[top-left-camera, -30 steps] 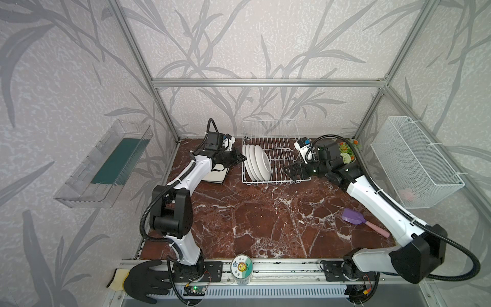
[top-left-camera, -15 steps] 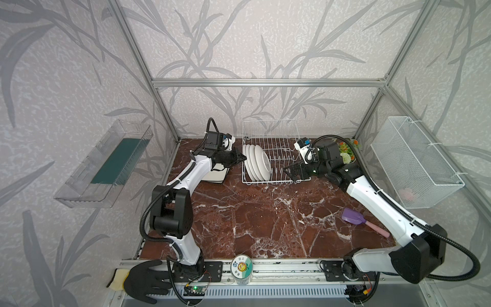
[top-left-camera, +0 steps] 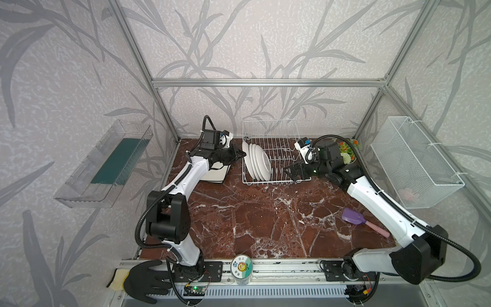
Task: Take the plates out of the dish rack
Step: 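Lift the round plate upward out of the rack with the left gripper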
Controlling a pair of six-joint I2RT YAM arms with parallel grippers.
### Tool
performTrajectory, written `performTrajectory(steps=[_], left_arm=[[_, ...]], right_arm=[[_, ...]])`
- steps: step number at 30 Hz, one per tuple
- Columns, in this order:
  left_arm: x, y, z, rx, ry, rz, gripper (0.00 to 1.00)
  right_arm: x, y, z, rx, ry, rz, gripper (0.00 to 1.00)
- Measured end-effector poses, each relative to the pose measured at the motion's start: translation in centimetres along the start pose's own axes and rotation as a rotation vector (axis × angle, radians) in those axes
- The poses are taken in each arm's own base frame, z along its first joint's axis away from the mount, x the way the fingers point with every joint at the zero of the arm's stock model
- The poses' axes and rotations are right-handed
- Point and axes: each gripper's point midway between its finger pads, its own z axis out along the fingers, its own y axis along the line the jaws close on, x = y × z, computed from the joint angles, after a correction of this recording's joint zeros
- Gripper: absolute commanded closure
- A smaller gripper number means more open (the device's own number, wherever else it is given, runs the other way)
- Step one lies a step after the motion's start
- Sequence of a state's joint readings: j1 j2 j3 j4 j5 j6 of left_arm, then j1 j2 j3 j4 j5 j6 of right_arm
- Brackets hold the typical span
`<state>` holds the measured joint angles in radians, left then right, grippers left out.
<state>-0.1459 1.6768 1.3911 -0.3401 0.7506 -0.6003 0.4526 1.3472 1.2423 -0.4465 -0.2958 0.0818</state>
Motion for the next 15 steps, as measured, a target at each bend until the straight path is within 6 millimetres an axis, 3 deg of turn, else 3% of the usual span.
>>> performTrajectory(steps=[15], left_arm=[[-0.9,-1.0,-1.9,0.026,-0.052,-0.015,1.0]], right_arm=[[-0.2,0.1,-0.3,-0.001,-0.007,0.005,0.01]])
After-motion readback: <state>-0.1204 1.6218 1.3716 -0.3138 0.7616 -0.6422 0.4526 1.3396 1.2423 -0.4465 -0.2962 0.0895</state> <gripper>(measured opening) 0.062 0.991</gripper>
